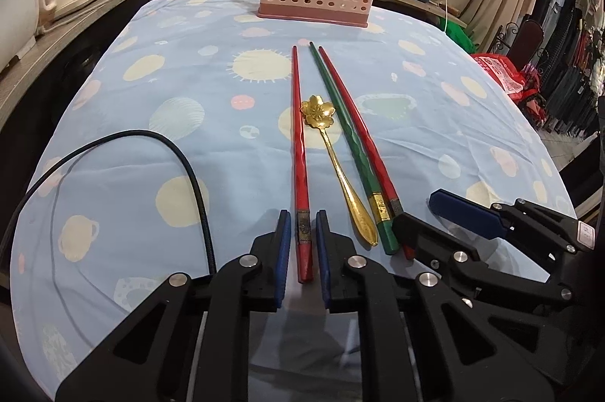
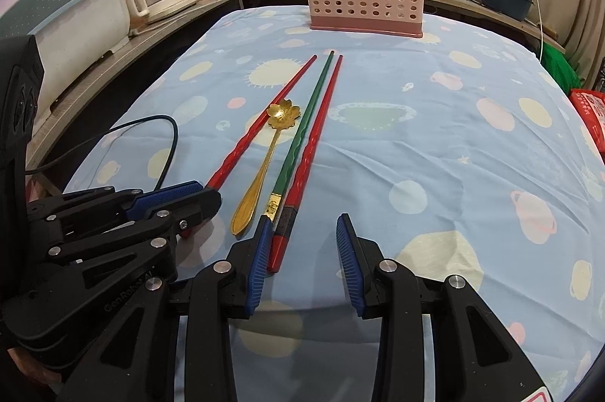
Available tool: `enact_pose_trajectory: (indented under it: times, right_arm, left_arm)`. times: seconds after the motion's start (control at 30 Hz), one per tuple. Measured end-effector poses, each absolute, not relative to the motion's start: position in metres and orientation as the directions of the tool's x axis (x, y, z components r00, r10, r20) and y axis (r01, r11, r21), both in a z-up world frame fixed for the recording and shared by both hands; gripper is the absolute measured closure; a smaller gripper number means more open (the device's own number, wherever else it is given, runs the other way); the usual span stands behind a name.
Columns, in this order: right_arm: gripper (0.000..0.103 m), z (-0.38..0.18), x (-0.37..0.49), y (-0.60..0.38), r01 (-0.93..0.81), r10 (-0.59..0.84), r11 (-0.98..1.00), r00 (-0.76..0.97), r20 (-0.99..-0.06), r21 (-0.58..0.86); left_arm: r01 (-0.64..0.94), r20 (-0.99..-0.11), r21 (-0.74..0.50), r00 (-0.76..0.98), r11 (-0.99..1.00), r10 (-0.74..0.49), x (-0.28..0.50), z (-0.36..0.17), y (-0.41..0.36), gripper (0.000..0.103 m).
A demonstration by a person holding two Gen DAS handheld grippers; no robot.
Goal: Organize utensils
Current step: 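Close left tool on a red chopstick while right tool closes on the other red chopstick, then lift and carry both red chopsticks up to the pink basket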
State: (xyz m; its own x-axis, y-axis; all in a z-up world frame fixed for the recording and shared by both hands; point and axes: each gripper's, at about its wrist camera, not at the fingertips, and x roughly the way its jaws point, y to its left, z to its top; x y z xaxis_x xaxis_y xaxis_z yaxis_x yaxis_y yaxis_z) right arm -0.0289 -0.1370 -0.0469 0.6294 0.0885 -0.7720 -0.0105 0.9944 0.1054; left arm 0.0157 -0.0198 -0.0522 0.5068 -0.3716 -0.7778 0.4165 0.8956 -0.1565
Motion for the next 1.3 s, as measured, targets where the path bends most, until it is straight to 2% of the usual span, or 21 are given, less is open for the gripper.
enact_pose_trajectory:
  times: [0.07,0.43,0.53,0.6,0.93,1.3]
  right_arm:
    - [0.073,-0.050,-0.028,-0.137,-0.004,0.070,0.996,0.624,-0.778,0.086]
    - [0.073,-0.049,-0.022,-0.148,0.038,0.034,0.997,0.629,-0.777,0.074]
    - [0.083,-0.050,-0.022,-0.150,0.040,0.030,0.997,0.632,-0.775,0.071]
    - [0.096,-0.049,-0.022,-0.152,0.042,0.033,0.996,0.631,-0.775,0.076]
    - [0.096,-0.033,-0.026,-0.165,0.062,0.026,0.994,0.666,-0.746,0.091]
    - [0.096,0.011,-0.026,-0.178,0.080,0.022,0.989,0.745,-0.667,0.122]
  left_arm:
    - [0.417,-0.777,-0.157,0.507,0.895,-0.373,0.016,-0.052,-0.020,0.091]
    - [0.435,-0.773,-0.165,0.500,0.885,-0.390,0.015,-0.052,-0.026,0.095]
    - [0.443,-0.771,-0.168,0.497,0.881,-0.397,0.014,-0.052,-0.028,0.095]
    - [0.448,-0.771,-0.168,0.496,0.878,-0.401,0.013,-0.052,-0.030,0.095]
    - [0.448,-0.759,-0.193,0.495,0.873,-0.422,0.012,-0.039,-0.029,0.095]
    - [0.418,-0.710,-0.200,0.561,0.886,-0.425,0.025,0.005,-0.021,0.096]
